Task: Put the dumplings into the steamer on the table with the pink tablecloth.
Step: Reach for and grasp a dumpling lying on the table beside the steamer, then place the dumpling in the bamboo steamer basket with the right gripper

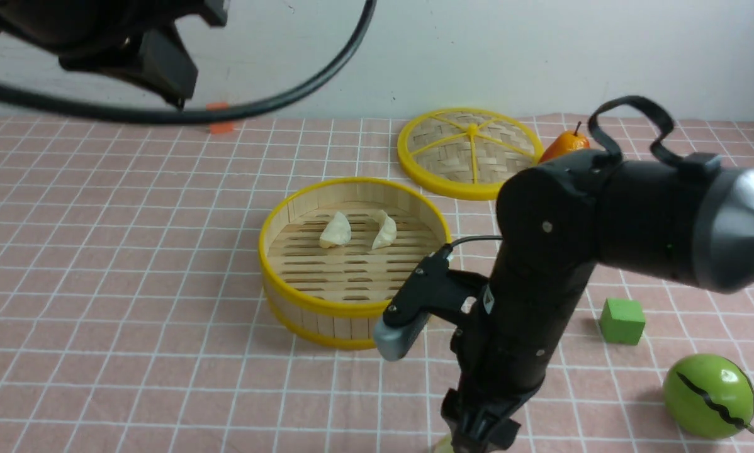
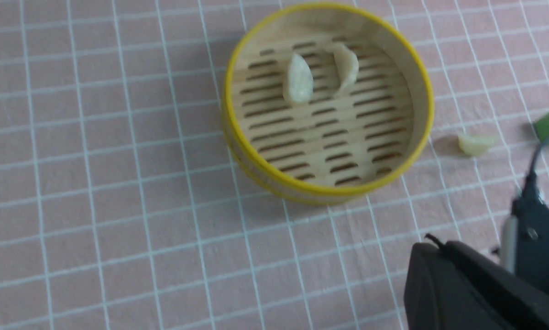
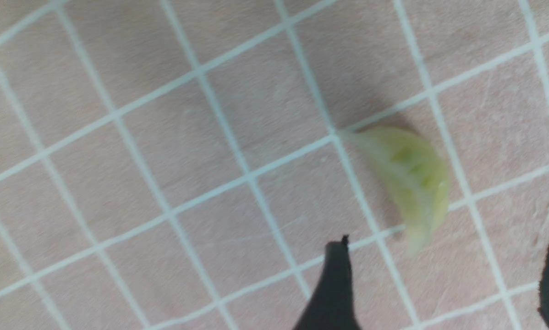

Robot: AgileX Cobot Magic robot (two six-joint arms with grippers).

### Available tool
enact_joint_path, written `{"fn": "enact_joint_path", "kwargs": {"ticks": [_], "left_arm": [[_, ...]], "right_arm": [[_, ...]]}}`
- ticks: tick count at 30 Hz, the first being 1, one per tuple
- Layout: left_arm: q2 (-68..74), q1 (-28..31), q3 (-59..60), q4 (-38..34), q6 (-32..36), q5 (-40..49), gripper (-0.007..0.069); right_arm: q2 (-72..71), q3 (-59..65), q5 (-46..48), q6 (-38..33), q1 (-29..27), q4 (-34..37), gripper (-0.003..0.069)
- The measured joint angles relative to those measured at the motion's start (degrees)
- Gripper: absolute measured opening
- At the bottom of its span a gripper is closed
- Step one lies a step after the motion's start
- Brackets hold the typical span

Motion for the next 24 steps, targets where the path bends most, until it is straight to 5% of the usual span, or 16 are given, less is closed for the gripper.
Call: {"fn": "enact_joint_path", "kwargs": {"ticks": [4,9,14,18,24], "left_arm": [[-5.7,0.0,6.7,-3.0,1.7,-0.1,-0.0014],[-12.7,0.0,14.1,-4.6,2.6,-0.3,-0.0014],[-20.2,0.0,20.7,-4.3,2.6,0.0,-0.0014],[-24.3,0.0,24.2,-3.6,2.8,0.0,-0.0014],[-29.3,0.0,27.0,-3.0,2.8,0.1,-0.0014]], "right_arm": [[3.7,0.0,-3.6,-1.4,0.0,-0.5,0.0658],[7.8,-0.1,-6.1,-7.0,1.0,-0.9,0.0638],[9.2,-1.1,-6.4,-9.6,1.6,-4.4,0.0434],[9.3,-1.5,-6.1,-9.6,1.6,-4.3,0.0198],[11.0,-7.6,2.6,-7.2,1.7,-4.1,0.0213]]}}
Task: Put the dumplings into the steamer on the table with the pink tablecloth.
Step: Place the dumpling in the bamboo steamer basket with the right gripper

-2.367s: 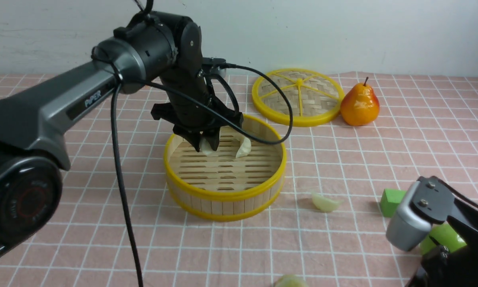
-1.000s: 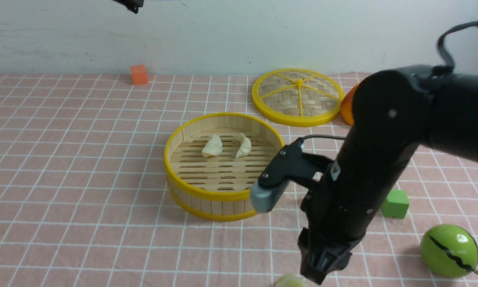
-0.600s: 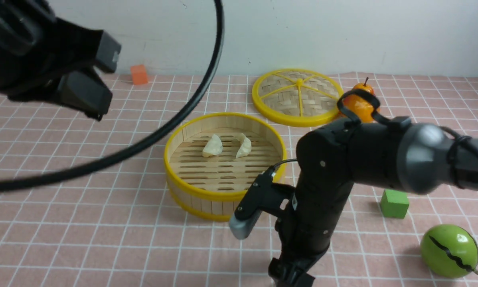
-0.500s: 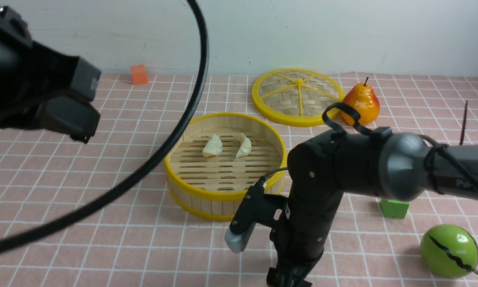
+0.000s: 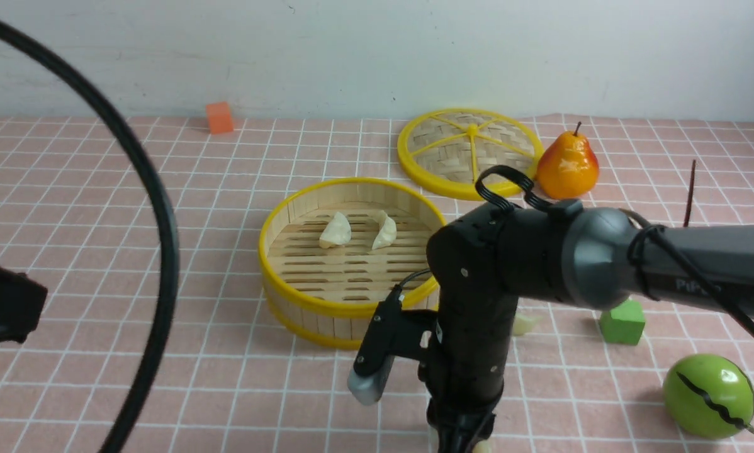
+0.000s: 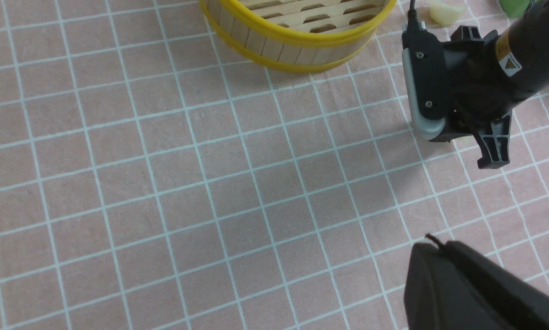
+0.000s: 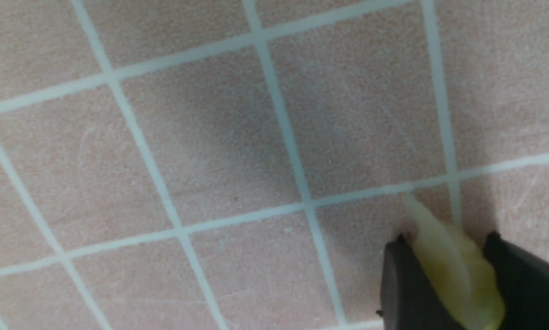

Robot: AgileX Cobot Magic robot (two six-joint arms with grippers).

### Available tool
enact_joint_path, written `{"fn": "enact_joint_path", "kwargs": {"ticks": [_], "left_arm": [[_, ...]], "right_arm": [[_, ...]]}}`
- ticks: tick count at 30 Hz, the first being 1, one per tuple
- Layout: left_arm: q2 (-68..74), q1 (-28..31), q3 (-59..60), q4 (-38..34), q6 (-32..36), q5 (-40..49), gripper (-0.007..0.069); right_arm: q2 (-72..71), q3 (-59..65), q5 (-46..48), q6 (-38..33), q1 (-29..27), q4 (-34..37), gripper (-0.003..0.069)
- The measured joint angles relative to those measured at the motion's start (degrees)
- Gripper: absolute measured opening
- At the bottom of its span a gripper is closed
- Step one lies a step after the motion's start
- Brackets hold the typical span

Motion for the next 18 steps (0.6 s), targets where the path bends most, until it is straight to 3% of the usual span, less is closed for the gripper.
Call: {"fn": "enact_joint_path", "kwargs": {"ticks": [4,10,18], "left_arm": [[-1.9,0.0,0.6,0.1,0.0,0.0,-0.0014],[-2.6,0.0,1.3,0.2,0.0,0.0,-0.0014],[-2.6,0.0,4.6,0.2,0.0,0.0,-0.0014]], "right_arm": [[0.1,-10.1,5.2,4.8,0.1,-0.3,0.0213],[3.0,-27.8,2.3,17.9,-0.4,-0.8,0.0213],[16.8,-44.2,1.7,25.9,-1.8,-2.4,0.0213]]}}
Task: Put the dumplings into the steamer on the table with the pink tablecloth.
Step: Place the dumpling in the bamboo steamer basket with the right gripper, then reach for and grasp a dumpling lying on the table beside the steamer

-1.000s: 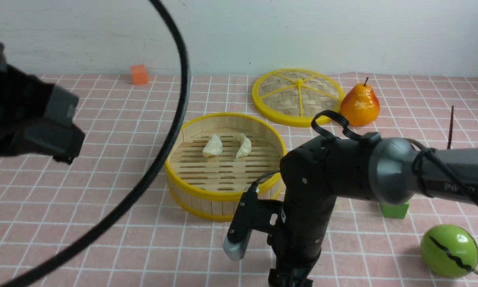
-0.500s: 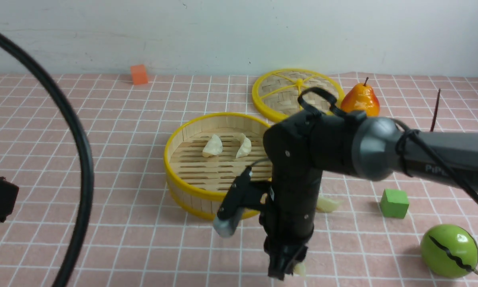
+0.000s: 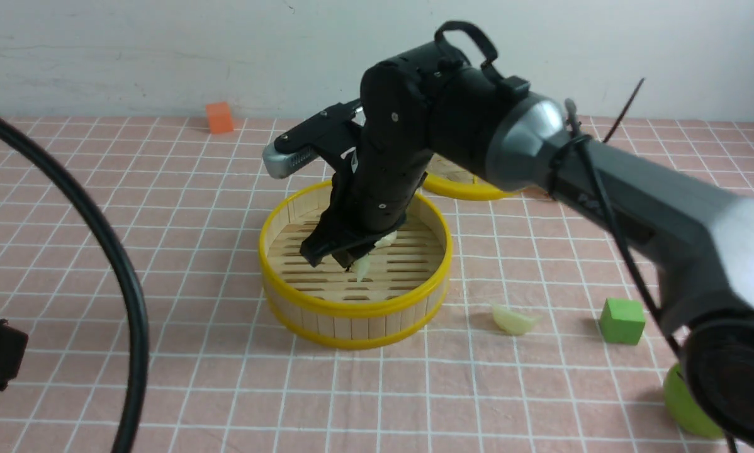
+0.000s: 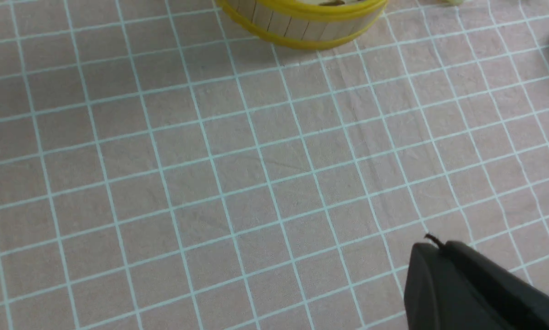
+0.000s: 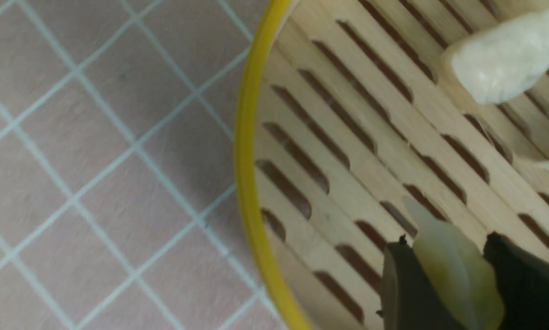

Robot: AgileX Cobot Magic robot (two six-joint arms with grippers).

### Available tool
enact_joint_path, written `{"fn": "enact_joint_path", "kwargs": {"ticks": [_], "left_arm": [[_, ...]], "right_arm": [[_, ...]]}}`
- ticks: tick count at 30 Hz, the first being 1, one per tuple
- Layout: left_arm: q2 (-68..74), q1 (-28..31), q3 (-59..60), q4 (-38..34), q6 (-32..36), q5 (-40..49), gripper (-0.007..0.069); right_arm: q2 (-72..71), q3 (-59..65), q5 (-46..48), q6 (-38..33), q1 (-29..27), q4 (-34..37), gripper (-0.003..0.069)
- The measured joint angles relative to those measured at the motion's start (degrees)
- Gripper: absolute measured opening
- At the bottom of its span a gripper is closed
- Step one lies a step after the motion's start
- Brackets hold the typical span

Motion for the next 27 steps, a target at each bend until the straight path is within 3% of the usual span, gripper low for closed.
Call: {"fn": "enact_joint_path", "kwargs": {"ticks": [7,14,17,22,27], "left_arm": [[0.0,0.0,0.7,0.3,0.0,0.0,-0.0014],[0.0,0.0,0.7,1.4,0.0,-0.1,-0.0014],[0.0,0.0,0.7,1.5,0.0,-0.1,-0.0014],[0.0,0.0,0.7,1.5,0.0,-0.1,-0.0014],[0.0,0.0,0.7,1.4,0.0,-0.1,-0.0014]], "right_arm": [[7.4,-5.9,-1.6,4.2,-1.1,-0.5,0.0224],[7.9,-6.1,-2.0,4.6,-1.7,-0.7,0.0421],[6.6,-6.1,0.8,4.6,-1.9,-0.3,0.0462],[-2.3,-6.1,8.4,-1.1,-2.2,0.2,0.0487],[-13.3,-4.0,9.0,-6.0,-4.1,0.2,0.0489]]}}
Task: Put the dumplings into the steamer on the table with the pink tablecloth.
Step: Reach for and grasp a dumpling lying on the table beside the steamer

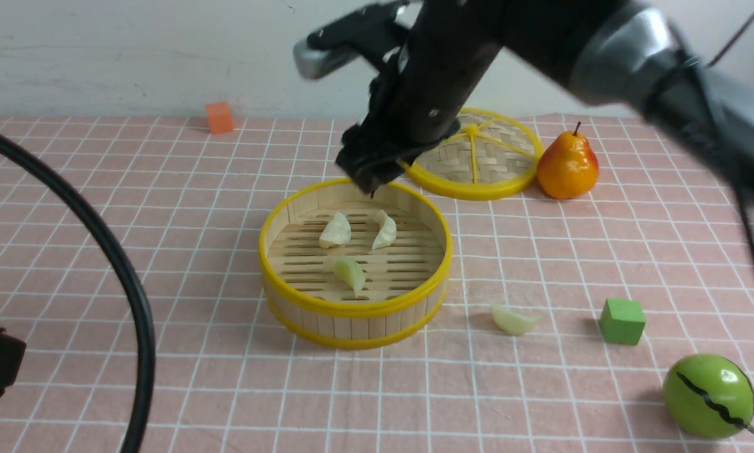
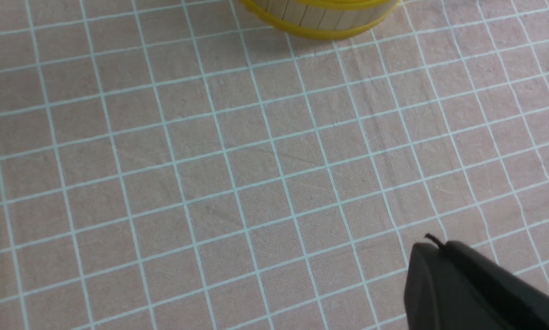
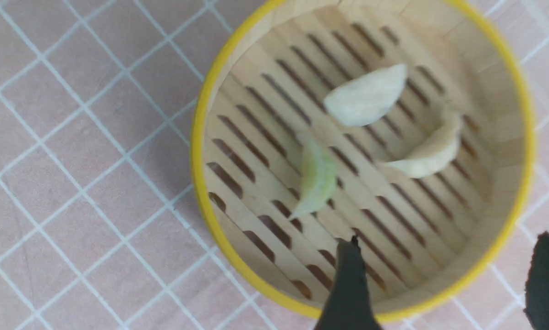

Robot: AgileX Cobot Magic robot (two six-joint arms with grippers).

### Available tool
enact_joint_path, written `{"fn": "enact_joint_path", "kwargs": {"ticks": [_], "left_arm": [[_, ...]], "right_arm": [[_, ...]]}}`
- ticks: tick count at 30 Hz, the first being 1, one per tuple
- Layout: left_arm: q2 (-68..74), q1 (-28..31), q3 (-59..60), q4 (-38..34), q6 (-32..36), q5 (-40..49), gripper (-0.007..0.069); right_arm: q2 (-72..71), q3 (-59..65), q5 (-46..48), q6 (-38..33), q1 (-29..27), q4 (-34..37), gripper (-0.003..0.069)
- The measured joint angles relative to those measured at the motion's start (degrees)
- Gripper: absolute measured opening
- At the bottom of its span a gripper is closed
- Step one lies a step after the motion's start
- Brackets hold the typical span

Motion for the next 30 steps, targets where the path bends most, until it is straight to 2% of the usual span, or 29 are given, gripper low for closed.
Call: {"fn": "enact_joint_path", "kwargs": {"ticks": [7,14,22,30], "left_arm": [[0.0,0.0,0.0,-0.1,0.0,0.0,-0.0014],[0.0,0.0,0.0,-0.1,1.1,-0.2,-0.0013],[0.0,0.0,0.0,-0.1,1.2,-0.3,-0.0010],[0.0,0.0,0.0,-0.1,1.2,-0.3,-0.0010]], "right_arm": [[-10.2,14.6,0.3,-6.1,-5.4,-0.6,0.0491],[-6.4,31.5,-0.4,-10.9,-8.2,-1.2,0.0491],[1.3,34.7,-10.3,-12.1,-8.2,-3.0,0.0491],[5.3,34.7,-14.2,-12.1,-8.2,-7.9,0.0484]]}}
